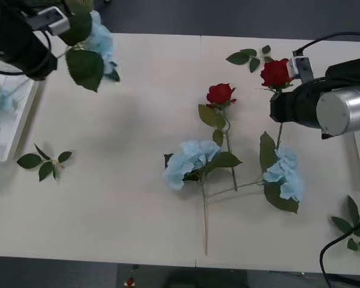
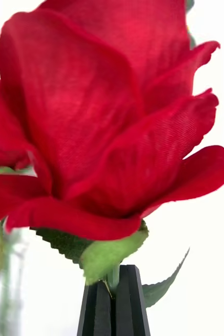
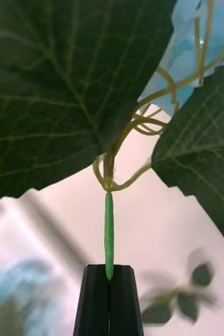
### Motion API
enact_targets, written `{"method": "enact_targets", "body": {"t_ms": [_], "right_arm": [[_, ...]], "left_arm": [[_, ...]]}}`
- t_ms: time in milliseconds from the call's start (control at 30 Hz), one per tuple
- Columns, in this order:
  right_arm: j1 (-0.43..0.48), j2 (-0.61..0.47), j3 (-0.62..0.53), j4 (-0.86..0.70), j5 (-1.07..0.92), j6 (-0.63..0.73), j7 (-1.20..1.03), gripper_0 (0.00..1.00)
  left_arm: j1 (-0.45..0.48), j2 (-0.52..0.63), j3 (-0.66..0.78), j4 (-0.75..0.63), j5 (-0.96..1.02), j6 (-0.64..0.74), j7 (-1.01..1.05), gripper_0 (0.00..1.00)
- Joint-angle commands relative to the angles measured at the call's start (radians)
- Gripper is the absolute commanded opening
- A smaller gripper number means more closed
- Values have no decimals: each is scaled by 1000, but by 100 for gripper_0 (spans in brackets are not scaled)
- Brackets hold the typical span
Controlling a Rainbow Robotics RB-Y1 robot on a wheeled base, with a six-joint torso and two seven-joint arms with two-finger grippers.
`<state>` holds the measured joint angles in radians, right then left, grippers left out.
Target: Put the red flowers into the right box and the blue flowers into the left box
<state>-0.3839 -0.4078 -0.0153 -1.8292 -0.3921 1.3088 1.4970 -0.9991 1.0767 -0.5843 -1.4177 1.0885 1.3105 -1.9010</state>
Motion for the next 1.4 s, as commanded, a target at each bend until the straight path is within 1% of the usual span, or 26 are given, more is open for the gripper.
{"method": "enact_targets", "body": {"t_ms": [33, 233, 267, 400, 433, 533, 700, 800, 967, 1067, 1100, 1133, 1167, 1233, 1333, 1400], "right_arm": [[28, 0, -77, -73, -5, -5, 151, 0], [49, 0, -224, -113, -59, 69, 319, 0], [49, -2, -272, -117, -85, 95, 350, 0], [48, -23, -376, -122, -156, 155, 410, 0], [48, -28, -385, -124, -166, 158, 411, 0], [48, -65, -442, -91, -269, 170, 405, 0], [43, -112, -506, -8, -378, 145, 413, 0], [30, -143, -534, 39, -395, 141, 422, 0], [25, -218, -558, 122, -393, 142, 445, 0], [22, -249, -583, 168, -372, 139, 503, 0], [17, -261, -595, 189, -363, 133, 528, 0], [14, -276, -603, 214, -360, 124, 548, 0], [13, -290, -604, 232, -355, 112, 560, 0], [10, -324, -601, 278, -344, 78, 586, 0], [-3, -365, -580, 358, -340, 9, 598, 0], [-20, -396, -560, 416, -340, -46, 600, 0]], "left_arm": [[-55, 89, 57, 39, -56, 67, -138, 0], [-55, 131, 60, 186, -229, 59, -254, 0], [-56, 131, 58, 220, -283, 42, -277, 0], [-56, 127, 58, 307, -409, -10, -313, 0], [-55, 127, 58, 318, -423, -19, -314, 0], [-56, 108, 57, 384, -539, -63, -328, 0], [-35, 58, 57, 464, -707, -73, -336, 0], [-4, 48, 57, 485, -722, -102, -336, 0], [65, 46, 57, 451, -722, -132, -337, 0], [83, 39, 57, 462, -742, -171, -328, 1], [85, 37, 57, 474, -746, -183, -326, 19], [85, 37, 58, 487, -746, -195, -326, 50], [85, 37, 57, 494, -745, -201, -326, 64], [85, 39, 57, 497, -745, -204, -326, 75], [85, 39, 57, 499, -743, -203, -326, 81], [85, 37, 57, 499, -736, -198, -326, 82]]}}
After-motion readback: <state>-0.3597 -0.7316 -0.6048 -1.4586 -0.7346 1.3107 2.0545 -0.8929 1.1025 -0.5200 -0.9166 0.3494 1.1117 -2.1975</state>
